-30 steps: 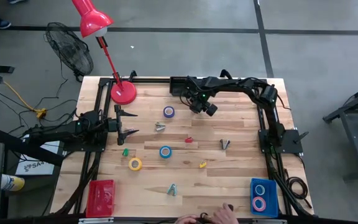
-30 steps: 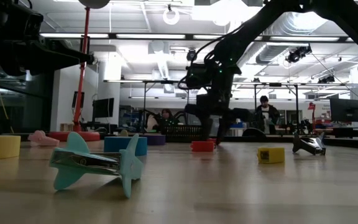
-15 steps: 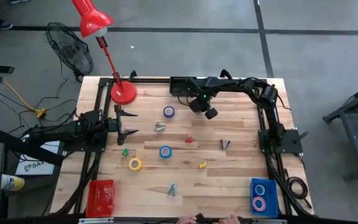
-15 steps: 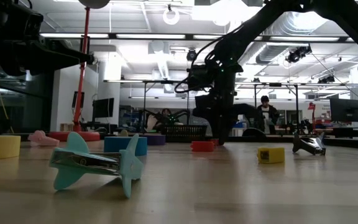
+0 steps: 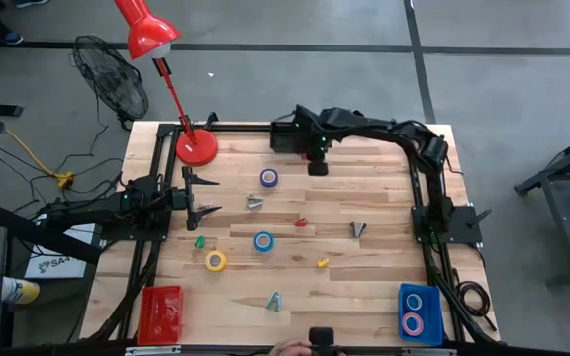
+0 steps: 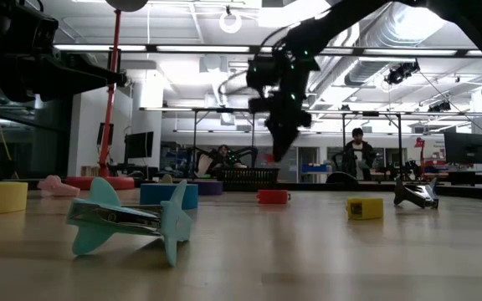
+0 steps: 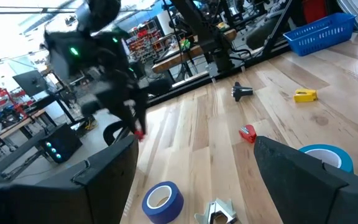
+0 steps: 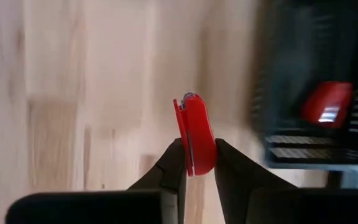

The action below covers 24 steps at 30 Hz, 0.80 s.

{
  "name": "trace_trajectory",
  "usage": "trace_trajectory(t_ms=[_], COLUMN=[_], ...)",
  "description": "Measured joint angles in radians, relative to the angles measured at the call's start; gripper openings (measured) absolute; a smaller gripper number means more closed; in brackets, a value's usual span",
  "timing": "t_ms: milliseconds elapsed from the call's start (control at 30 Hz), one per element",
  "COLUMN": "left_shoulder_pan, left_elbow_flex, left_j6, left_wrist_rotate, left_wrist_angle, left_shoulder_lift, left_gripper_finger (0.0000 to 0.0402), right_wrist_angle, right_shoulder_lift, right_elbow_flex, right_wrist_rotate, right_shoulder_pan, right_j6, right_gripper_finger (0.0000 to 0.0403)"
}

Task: Pick and place Stapler, Stapler remover, tape
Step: Put the top red stapler into the black basket

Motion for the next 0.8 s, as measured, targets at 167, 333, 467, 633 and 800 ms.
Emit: trace_trajectory(t_ms=[167,333,467,633,800], left_shoulder_pan=[0.000,0.000,0.000,0.000,0.000], left_elbow_flex=[0.000,0.000,0.000,0.000,0.000], left_j6=[0.000,0.000,0.000,0.000,0.000], left_wrist_rotate=[0.000,0.000,0.000,0.000,0.000], left_wrist_angle=[0.000,0.000,0.000,0.000,0.000], left_shoulder_lift=[0.000,0.000,0.000,0.000,0.000], left_gripper_finger=[0.0316,0.0316,0.0316,0.0316,0.0316], right_wrist_angle=[0.011,0.061,0.101,0.128,0.158], right_shoulder_lift=[0.000,0.000,0.014,0.048,0.071], right_elbow_flex=[0.070,0.075,0.075,0.075,0.075], right_wrist_rotate=[-0.010,-0.026,-0.036,-0.045,-0.049], right_shoulder_pan=[-0.030,-0.058,-0.076,-0.095,-0.114], right_j6=[0.210,0.299,0.318,0.312,0.326], right_gripper_finger=[0.0053,0.0053,0.0053,0.0055,0.0056])
